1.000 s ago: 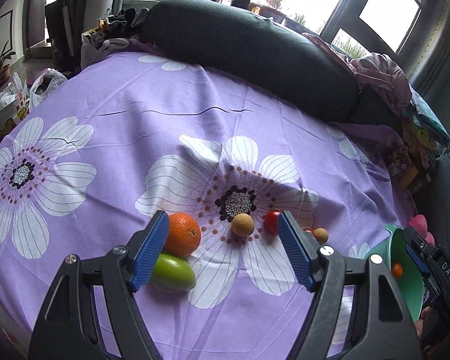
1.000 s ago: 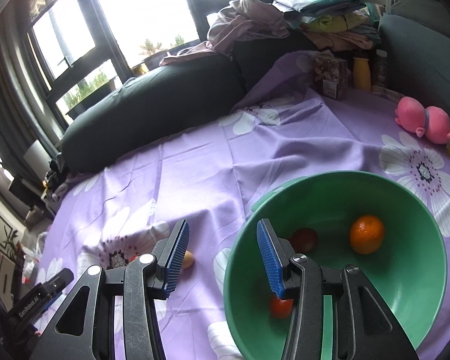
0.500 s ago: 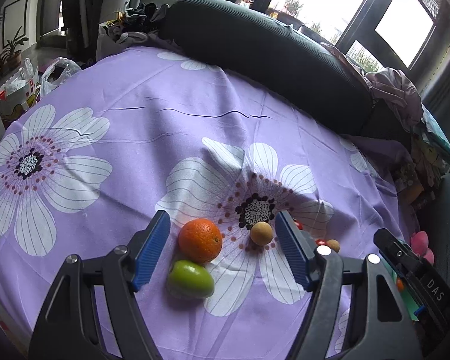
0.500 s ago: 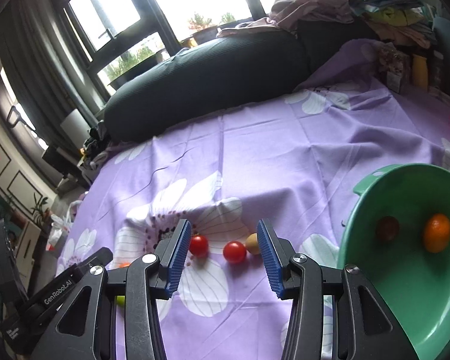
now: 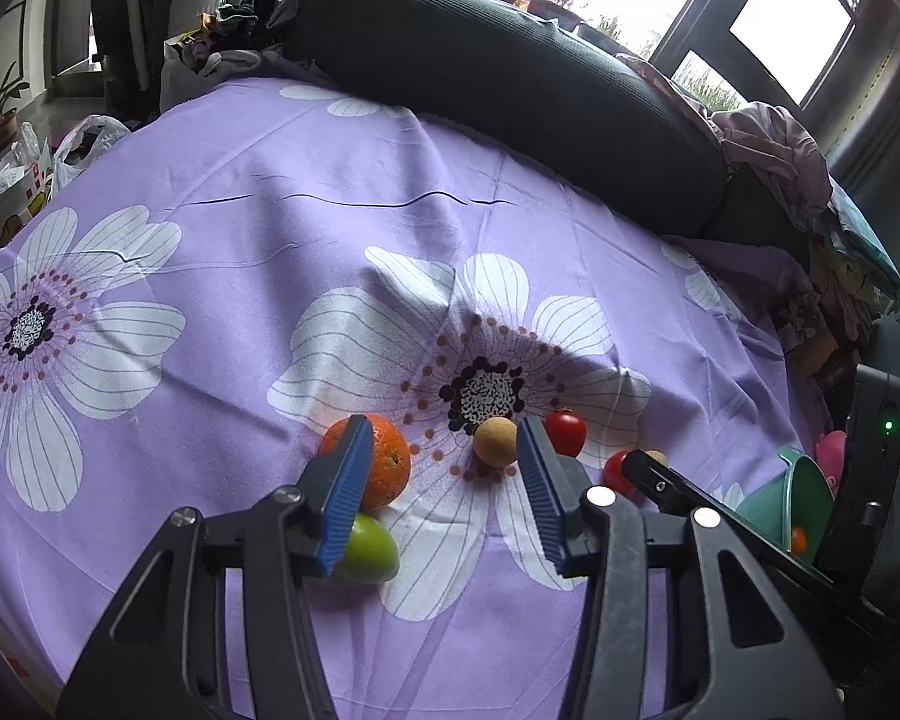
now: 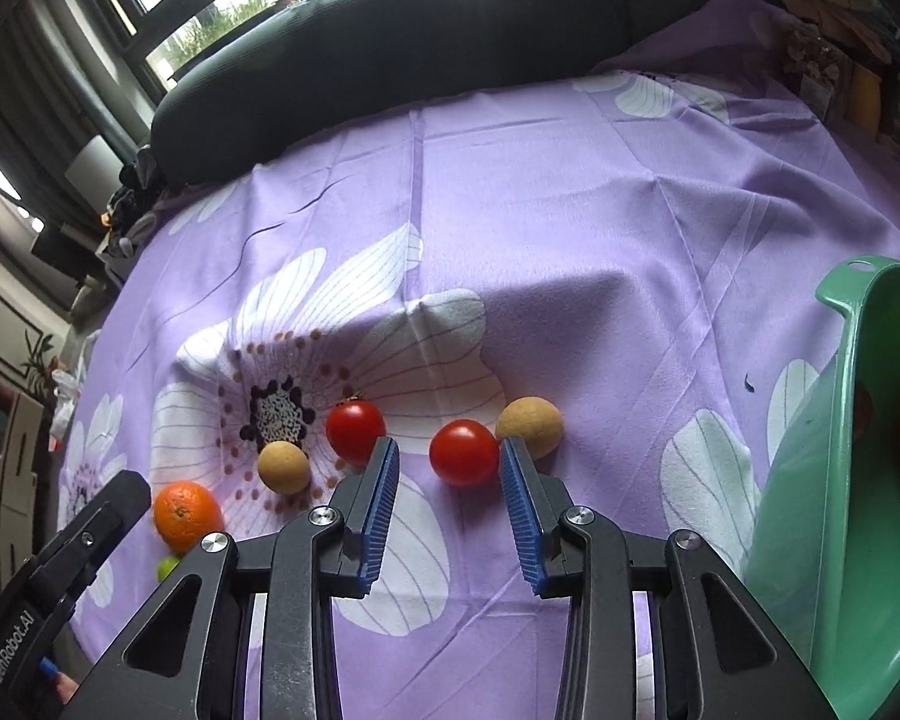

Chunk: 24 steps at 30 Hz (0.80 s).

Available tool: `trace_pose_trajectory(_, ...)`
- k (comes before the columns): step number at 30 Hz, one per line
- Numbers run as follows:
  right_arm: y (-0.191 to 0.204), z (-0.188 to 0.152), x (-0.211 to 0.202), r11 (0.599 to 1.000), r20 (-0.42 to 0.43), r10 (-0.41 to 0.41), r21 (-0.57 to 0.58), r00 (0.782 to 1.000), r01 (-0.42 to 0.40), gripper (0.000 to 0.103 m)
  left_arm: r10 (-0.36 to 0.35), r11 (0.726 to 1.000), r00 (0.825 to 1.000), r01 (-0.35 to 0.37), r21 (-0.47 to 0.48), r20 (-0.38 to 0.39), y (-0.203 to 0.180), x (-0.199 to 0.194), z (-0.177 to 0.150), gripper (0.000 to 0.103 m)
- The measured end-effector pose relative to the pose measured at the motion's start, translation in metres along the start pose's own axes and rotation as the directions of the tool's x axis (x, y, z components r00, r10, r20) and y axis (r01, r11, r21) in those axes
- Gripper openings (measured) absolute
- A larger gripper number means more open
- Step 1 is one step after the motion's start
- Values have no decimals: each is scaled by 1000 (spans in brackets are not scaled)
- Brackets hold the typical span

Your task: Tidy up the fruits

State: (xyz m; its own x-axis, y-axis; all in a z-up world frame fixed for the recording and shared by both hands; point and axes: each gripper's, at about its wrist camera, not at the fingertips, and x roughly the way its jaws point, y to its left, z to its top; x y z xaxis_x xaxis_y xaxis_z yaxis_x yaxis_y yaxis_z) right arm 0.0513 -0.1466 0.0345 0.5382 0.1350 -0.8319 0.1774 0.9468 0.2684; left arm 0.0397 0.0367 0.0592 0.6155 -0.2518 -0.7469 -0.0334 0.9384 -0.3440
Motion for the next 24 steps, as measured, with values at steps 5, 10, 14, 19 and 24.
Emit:
trace_pose_trajectory(5, 1, 1, 7, 1000, -22, -7, -3, 1000, 7, 38, -13, 1000, 1000, 13, 8, -21, -3, 5, 0, 47)
trace_pose_trajectory(10, 3, 0, 16, 1000, -47, -21, -11, 999, 21, 38, -12, 1000, 999, 13, 25, -34, -9, 8, 0, 47)
trace_pose_trajectory(14, 4, 0, 22, 1000, -64, -28, -9, 998, 27, 38, -12, 999, 999, 14, 37, -45, -14, 12, -1, 47)
trace_pose_trajectory(19, 5, -1, 22, 998, -62, -52, -23, 997, 51, 30, -13, 999, 998, 16, 44, -64, -19, 17, 0, 47)
trace_pose_trajectory(24, 1, -3, 19, 999, -76, -39, -10, 996, 38, 29, -13, 998, 997, 17, 55, -80, -25, 21, 1, 47)
